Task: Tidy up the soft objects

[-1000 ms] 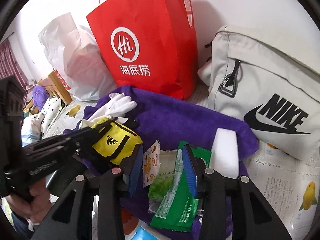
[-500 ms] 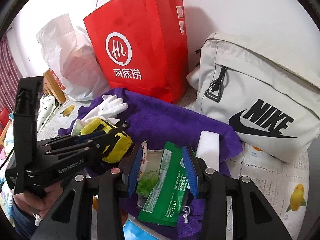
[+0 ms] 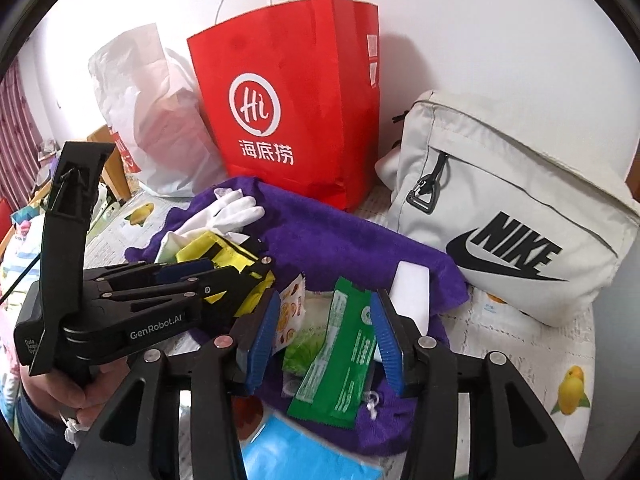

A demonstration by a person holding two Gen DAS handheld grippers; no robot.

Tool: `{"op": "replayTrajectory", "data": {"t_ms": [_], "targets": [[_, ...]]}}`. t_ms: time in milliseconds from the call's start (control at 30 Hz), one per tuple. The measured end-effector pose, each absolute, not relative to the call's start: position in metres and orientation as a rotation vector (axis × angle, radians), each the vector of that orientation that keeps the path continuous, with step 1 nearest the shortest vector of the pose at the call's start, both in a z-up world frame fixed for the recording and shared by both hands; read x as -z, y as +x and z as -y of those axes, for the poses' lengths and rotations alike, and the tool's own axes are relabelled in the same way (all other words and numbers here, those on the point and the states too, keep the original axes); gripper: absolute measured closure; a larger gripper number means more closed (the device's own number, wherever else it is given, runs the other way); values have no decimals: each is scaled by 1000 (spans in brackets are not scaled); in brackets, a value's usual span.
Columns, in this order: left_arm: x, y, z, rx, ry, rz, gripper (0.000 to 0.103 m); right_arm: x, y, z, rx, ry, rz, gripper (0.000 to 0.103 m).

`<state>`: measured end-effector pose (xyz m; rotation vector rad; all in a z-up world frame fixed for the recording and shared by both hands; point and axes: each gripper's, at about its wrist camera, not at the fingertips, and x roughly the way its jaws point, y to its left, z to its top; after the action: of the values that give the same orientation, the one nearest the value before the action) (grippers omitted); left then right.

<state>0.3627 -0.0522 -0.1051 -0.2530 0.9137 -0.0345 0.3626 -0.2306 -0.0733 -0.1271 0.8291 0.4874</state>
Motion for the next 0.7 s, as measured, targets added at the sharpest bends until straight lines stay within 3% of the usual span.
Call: {"op": "replayTrajectory", "data": {"t_ms": [133,333,467,533,700], "targets": [[93,342,56,47,-230,-919,59,68,342,230,-469,-118,-834,50],[72,302,56,44,-173,-886,34,64,296,229,-413,-87,-841,29],[60,272,52,40,-157,-877,11,62,263,225,-338,-83,-828,15],[55,255,48,36,-149,-878,7,62,245,224,-311,-78,-819,9],[50,210,35,24,-131,-871,2,60,203,224,-254,-57,-811,8]]}}
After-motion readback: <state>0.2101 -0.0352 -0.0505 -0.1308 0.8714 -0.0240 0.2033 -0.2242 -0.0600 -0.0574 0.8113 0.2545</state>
